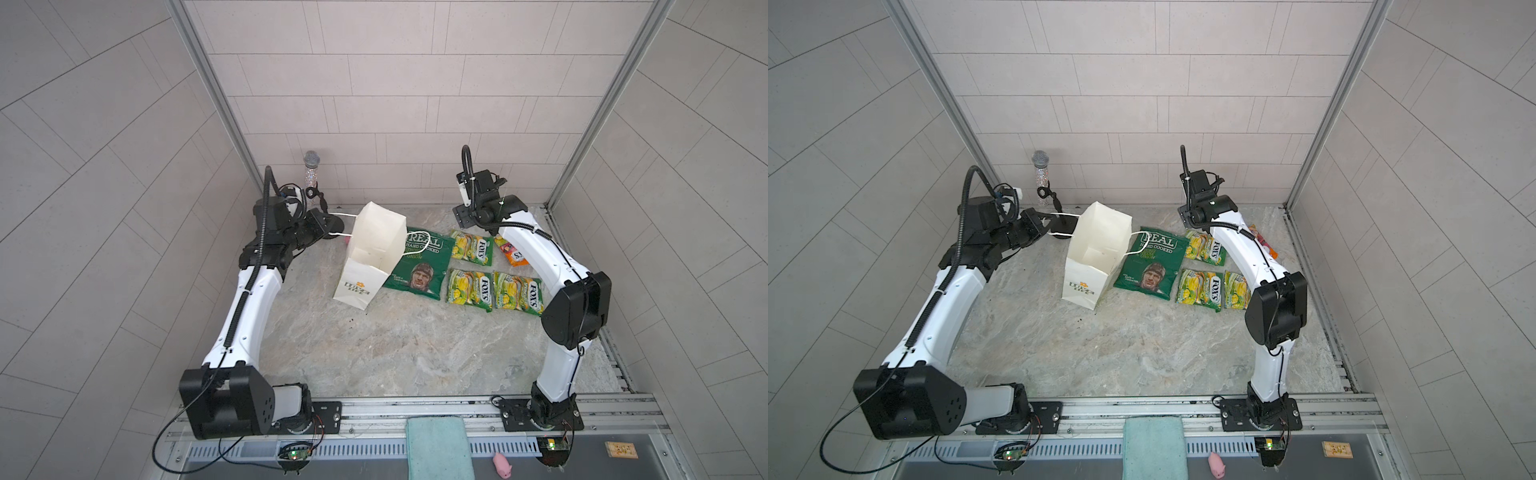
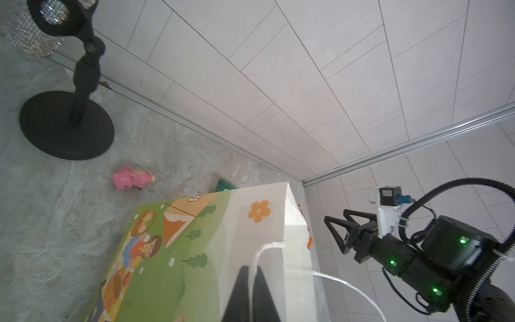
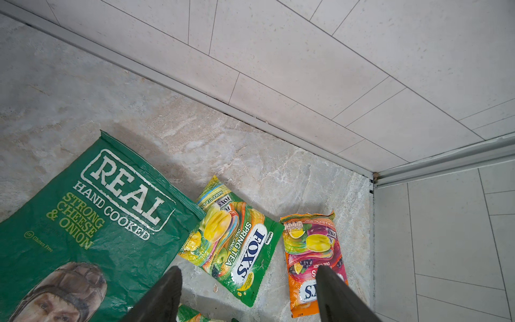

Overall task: Take the snacks out of the paper bag
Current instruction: Place the paper bag at the middle-left of the table.

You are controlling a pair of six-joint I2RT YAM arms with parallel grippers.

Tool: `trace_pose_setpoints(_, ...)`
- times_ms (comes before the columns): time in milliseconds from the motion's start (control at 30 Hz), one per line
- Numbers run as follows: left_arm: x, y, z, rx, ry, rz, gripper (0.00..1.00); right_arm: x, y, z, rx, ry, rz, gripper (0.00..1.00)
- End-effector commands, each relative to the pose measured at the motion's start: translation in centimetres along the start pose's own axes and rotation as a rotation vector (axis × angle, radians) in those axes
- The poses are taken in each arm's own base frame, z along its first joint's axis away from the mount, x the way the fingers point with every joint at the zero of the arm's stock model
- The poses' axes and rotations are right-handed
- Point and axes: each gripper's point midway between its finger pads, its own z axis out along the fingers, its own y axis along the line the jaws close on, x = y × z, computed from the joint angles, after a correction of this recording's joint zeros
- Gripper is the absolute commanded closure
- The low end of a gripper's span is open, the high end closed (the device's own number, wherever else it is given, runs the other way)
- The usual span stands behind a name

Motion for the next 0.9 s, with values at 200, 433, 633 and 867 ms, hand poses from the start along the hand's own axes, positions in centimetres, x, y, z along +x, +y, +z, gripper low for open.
trace_pose_setpoints(200, -3.4, 0.2, -2.0, -0.046, -0.07, 0.099, 0.42, -1.1, -0.9, -2.4, -0.014, -0.052, 0.062, 0.23)
trace_pose_setpoints(433, -4.8, -0.6, -3.8, -0.099, -0.107, 0.218, 0.02, -0.6, -1.4, -2.9, -0.015, -0.064, 0.101, 0.23)
trace_pose_setpoints(633, -6.5, -0.4, -7.8, -0.286, -0.206, 0.376, 0.0, 0.5, -3.1, -3.3, 0.016, -0.091, 0.173, 0.23)
trace_pose_setpoints(867, -8.7, 2.3, -15.3, -0.618, -0.504, 0.405, 0.0, 3.4, -7.3, -3.7, 0.169, -0.12, 0.31, 0.23)
